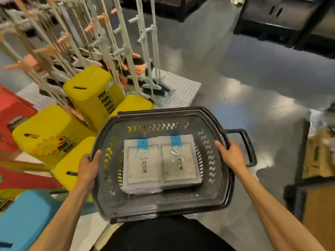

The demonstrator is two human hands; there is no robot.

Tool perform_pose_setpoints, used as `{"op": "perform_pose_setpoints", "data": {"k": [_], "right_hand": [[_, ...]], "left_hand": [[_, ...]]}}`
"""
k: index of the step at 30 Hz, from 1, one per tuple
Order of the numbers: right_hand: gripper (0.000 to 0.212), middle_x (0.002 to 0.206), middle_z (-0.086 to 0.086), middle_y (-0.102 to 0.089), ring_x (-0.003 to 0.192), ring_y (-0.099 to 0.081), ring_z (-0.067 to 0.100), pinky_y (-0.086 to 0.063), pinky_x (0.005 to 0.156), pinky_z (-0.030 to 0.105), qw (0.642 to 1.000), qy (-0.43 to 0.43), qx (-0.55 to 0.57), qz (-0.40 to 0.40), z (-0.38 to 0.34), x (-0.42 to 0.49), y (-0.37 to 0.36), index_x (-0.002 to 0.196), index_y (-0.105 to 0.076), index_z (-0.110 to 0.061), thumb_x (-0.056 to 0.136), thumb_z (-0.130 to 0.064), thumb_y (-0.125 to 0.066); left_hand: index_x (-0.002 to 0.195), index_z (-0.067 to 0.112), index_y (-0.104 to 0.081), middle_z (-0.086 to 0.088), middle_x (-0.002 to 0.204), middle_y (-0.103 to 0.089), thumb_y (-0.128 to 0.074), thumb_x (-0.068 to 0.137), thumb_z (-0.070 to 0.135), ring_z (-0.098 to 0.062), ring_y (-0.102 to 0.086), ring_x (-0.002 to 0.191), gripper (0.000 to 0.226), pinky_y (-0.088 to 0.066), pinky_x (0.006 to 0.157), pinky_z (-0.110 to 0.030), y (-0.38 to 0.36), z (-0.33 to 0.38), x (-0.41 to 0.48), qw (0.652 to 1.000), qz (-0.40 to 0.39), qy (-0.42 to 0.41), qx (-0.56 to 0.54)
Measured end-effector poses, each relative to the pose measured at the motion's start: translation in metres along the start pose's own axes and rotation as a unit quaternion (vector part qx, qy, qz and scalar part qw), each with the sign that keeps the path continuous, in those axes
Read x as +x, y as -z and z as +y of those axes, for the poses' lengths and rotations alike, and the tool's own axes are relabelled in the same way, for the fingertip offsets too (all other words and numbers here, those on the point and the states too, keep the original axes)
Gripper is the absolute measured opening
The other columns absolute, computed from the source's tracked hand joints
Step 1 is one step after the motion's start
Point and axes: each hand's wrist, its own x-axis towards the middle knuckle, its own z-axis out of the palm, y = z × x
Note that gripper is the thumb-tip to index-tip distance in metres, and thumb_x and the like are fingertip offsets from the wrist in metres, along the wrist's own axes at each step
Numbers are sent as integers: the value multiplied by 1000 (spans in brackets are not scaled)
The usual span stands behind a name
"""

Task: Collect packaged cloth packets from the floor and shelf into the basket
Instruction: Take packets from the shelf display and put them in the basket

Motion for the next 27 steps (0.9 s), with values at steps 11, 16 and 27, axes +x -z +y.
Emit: {"op": "perform_pose_setpoints", "data": {"k": [11, 16, 27], "right_hand": [[55, 74, 2, -59, 69, -57, 24, -45, 60, 38, 977, -138, 40, 154, 36, 80, 84, 82, -53, -14, 84, -68, -62], [61, 68, 6, -53, 62, -54, 27, -34, 52, 35, 953, -212, 57, 209, 52, 124, 124, 81, -50, -9, 84, -69, -58], [76, 81, 5, -56, 70, -58, 22, -35, 49, 33, 865, -372, 132, 310, 111, 187, 194, 129, -46, 2, 91, -64, -54]], "left_hand": [[85, 13, -54, -6, 77, -53, -60, 99, 44, -20, -48, 73, 34, -40, 65, -38, -189, 153, 95, 980, -173, -91, 41], [96, 7, -65, -12, 87, -66, -60, 100, 38, -24, -60, 76, 31, -49, 62, -29, -310, 240, 129, 954, -261, -125, 74], [95, 2, -52, -12, 80, -53, -50, 104, 42, -26, -50, 68, 41, -35, 58, -37, -560, 402, 105, 866, -397, -237, 188]]}}
